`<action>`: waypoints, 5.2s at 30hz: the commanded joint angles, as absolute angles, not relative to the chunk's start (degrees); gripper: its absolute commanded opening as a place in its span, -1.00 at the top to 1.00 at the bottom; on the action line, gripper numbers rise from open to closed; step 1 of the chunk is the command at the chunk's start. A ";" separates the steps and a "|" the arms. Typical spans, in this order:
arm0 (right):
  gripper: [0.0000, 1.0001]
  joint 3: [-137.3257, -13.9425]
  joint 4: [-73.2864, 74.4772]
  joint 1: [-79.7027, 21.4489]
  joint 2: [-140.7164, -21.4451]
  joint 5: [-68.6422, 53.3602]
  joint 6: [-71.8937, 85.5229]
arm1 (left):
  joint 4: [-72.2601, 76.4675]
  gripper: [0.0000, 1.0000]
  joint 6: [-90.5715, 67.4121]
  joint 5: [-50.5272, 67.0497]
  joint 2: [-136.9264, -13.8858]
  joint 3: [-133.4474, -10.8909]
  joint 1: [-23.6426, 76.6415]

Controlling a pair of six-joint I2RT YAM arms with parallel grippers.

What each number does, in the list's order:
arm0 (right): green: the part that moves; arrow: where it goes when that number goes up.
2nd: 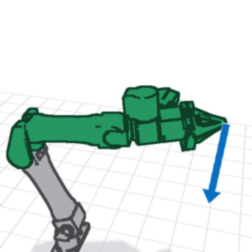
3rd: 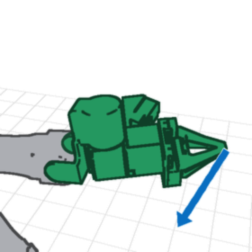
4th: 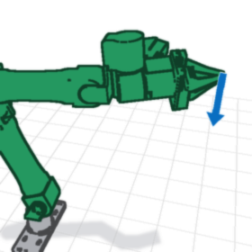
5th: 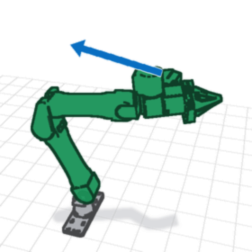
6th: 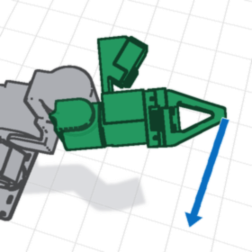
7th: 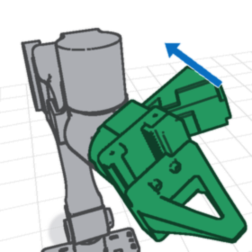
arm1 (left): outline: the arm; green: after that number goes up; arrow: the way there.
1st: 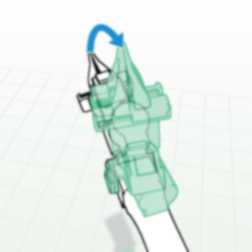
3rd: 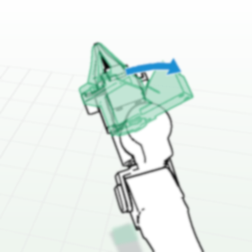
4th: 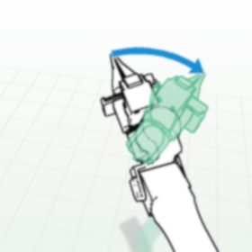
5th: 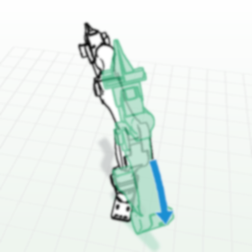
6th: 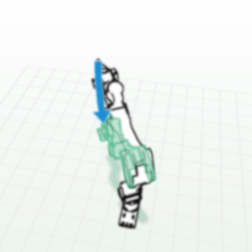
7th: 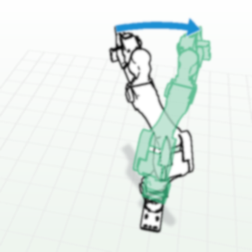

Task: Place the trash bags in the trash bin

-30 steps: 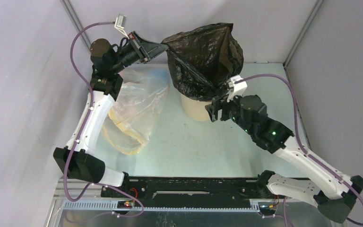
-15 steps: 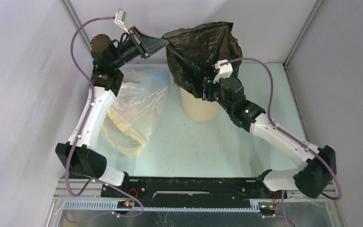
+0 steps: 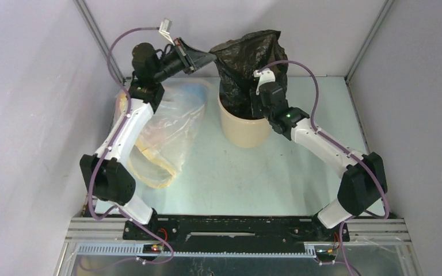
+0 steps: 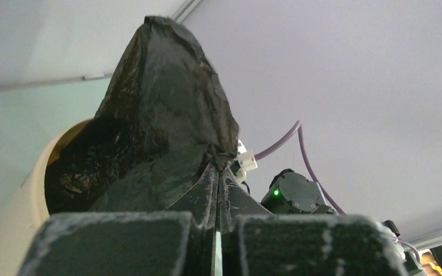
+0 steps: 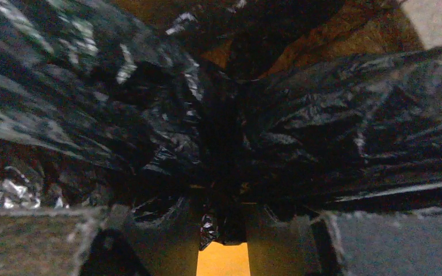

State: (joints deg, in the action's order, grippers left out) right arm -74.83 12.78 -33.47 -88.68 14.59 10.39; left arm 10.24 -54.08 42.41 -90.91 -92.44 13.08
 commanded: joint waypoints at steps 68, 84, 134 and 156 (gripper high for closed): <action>0.25 -78.57 22.15 -27.85 -79.43 18.65 52.21 | 7.82 1.00 -49.66 43.41 -76.21 -82.49 14.50; 1.00 -78.26 32.79 -25.62 -73.00 15.65 48.14 | 6.60 1.00 -48.47 43.27 -72.63 -77.72 13.85; 0.10 -62.42 28.23 -17.41 -65.45 2.71 19.91 | 11.43 0.99 -43.18 27.79 -76.90 -50.40 12.48; -0.11 -81.32 23.44 -12.77 -75.53 -17.98 8.15 | 10.35 1.00 -40.85 25.77 -82.56 -56.60 13.50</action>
State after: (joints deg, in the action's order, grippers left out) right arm -76.23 22.59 -12.88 -72.58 -16.84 11.38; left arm 10.13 -42.63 26.89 -81.67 -54.13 13.13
